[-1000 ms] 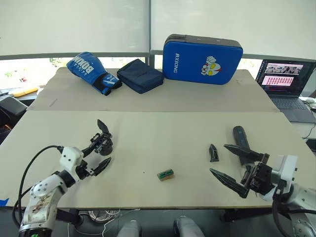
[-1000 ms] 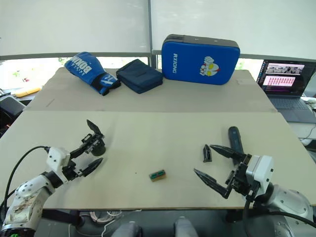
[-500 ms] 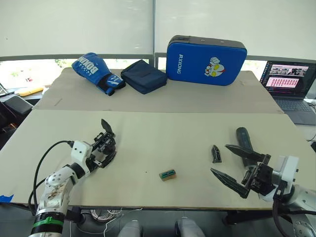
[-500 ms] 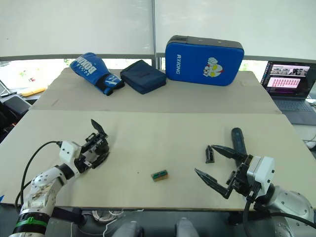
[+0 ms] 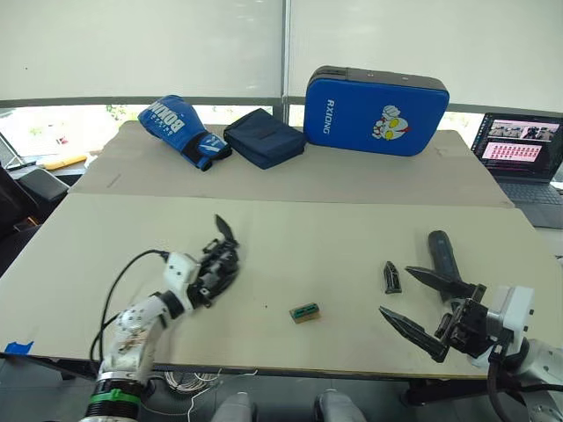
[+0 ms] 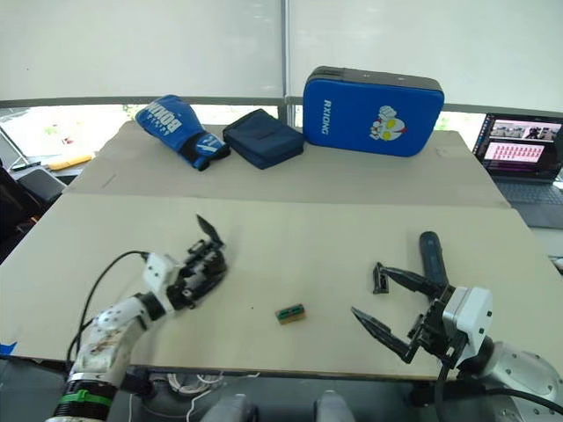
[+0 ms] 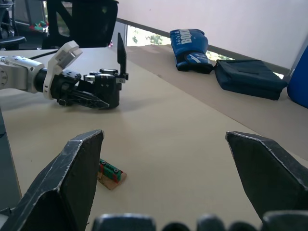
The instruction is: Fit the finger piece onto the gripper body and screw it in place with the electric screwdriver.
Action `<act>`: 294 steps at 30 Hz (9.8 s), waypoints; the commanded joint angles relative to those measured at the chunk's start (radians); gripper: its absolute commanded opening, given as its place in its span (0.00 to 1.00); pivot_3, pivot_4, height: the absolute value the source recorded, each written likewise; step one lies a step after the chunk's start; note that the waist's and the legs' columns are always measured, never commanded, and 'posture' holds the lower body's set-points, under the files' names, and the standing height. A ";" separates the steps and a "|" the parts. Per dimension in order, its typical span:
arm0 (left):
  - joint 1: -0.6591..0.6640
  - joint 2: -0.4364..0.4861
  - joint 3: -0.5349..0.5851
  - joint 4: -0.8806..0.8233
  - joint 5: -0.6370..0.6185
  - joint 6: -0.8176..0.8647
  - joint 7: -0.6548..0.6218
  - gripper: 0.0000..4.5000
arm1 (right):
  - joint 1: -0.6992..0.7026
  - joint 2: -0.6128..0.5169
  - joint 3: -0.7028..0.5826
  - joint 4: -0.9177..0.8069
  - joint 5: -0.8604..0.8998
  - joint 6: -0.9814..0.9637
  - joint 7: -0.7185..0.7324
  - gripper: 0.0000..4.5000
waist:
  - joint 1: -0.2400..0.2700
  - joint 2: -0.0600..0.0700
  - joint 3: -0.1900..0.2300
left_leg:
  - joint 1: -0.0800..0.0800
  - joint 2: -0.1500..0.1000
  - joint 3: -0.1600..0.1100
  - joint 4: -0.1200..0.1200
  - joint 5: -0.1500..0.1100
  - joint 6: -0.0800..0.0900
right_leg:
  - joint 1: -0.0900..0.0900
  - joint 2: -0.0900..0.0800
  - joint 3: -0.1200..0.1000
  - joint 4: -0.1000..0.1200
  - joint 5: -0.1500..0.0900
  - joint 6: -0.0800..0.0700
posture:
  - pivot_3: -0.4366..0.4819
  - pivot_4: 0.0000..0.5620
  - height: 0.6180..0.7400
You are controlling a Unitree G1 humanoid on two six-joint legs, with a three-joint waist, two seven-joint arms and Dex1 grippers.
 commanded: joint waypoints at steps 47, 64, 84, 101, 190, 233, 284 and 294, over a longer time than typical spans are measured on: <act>-0.411 -0.030 -0.226 0.385 0.074 -0.030 -0.369 0.99 | 0.082 -0.005 -0.031 -0.112 0.003 -0.004 -0.067 1.00 | -0.019 -0.001 0.001 | -0.001 -0.001 0.000 0.000 -0.001 0.001 | 0.000 0.000 0.000 -0.001 -0.002 0.003 | 0.48 0.27 1.00; -0.527 -0.152 -0.200 0.691 0.151 -0.328 -0.391 0.50 | 0.105 -0.002 -0.025 -0.117 -0.012 -0.008 -0.074 1.00 | -0.015 -0.002 0.002 | -0.002 -0.002 0.000 0.000 -0.001 0.001 | 0.000 0.000 0.000 -0.002 -0.002 0.004 | 0.48 0.27 1.00; -0.256 -0.185 -0.196 0.072 0.155 0.103 -0.016 0.81 | 0.109 -0.004 -0.013 -0.108 -0.017 -0.009 -0.063 1.00 | -0.015 -0.001 0.002 | -0.005 -0.001 -0.001 0.000 -0.001 0.001 | -0.003 0.000 0.000 -0.003 -0.002 0.004 | 0.48 0.27 1.00; -0.531 -0.105 -0.211 0.619 0.116 -0.215 -0.473 1.00 | 0.105 -0.015 -0.014 -0.109 -0.013 0.001 -0.064 1.00 | -0.018 -0.001 0.002 | -0.007 -0.002 -0.001 0.000 -0.001 0.002 | -0.003 0.000 -0.001 -0.005 -0.001 0.004 | 0.48 0.27 1.00; -0.263 0.252 0.044 0.091 -0.207 0.027 -0.644 0.99 | 0.115 0.023 -0.083 -0.303 0.005 0.601 -0.590 1.00 | -0.029 0.002 0.002 | -0.010 0.000 -0.001 0.001 -0.002 0.003 | -0.010 -0.001 0.000 -0.002 0.003 -0.004 | 0.48 0.27 1.00; -0.383 0.018 0.113 -0.239 -0.525 0.463 -0.122 1.00 | -0.782 -0.026 0.133 -0.200 -0.106 0.955 -0.699 0.24 | -0.027 0.003 0.005 | -0.018 -0.002 -0.002 0.004 -0.002 0.005 | -0.018 0.000 -0.001 0.001 0.006 -0.004 | 0.48 0.27 1.00; -0.698 0.029 0.020 0.068 -0.667 0.701 -0.322 0.00 | -0.947 -0.233 0.109 0.016 0.344 1.125 -0.131 0.99 | -0.043 0.004 0.008 | -0.017 -0.002 -0.002 0.005 -0.003 0.005 | -0.017 0.002 0.000 0.001 0.006 -0.006 | 0.48 0.27 1.00; -0.676 0.073 -0.133 0.024 -0.546 0.669 -0.584 0.00 | -1.109 -0.083 0.249 0.136 0.533 1.432 -0.310 0.99 | -0.044 0.004 0.009 | -0.020 -0.002 -0.003 0.005 -0.003 0.005 | -0.020 0.000 -0.001 0.001 0.006 -0.006 | 0.48 0.27 1.00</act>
